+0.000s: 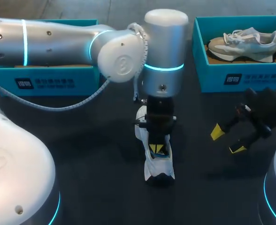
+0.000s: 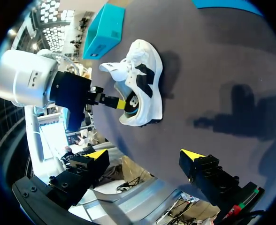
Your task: Take the shoe out of the shoebox, open the shoe tongue, remove and reinsert the insole, then place the shoe into the shoebox
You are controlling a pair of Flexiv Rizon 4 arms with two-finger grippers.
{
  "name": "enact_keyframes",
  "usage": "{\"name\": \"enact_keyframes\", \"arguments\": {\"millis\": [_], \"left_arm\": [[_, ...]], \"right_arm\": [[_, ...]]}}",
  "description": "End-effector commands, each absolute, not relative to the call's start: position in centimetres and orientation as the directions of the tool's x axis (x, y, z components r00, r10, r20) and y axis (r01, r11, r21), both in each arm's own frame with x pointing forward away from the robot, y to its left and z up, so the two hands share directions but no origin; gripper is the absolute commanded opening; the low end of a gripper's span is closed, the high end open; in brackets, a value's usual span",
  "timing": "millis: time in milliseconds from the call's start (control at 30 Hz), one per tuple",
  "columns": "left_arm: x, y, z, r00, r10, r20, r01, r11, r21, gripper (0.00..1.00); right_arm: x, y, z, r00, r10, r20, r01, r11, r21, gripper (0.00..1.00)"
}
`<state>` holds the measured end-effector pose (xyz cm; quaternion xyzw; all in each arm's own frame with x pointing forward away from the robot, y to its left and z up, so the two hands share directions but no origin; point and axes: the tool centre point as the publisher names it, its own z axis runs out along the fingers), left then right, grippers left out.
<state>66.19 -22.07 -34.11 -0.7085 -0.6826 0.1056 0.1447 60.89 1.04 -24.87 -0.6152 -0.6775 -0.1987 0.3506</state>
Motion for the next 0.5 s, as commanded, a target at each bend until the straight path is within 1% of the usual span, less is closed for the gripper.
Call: {"name": "enact_keyframes", "arguments": {"millis": [33,500], "left_arm": [[66.4,-22.6,-34.8,0.061,0.996,0.069,0.932,-0.032,-0.360,0.00],[66.0,-22.2,-36.4,0.112,0.989,0.097,0.918,-0.066,-0.391,0.00]], "right_arm": [[60.8,1.1,-24.8,0.004,0.697,0.717,0.974,0.161,-0.162,1.00],[60.8,1.1,-24.8,0.004,0.697,0.717,0.974,0.161,-0.162,1.00]]}}
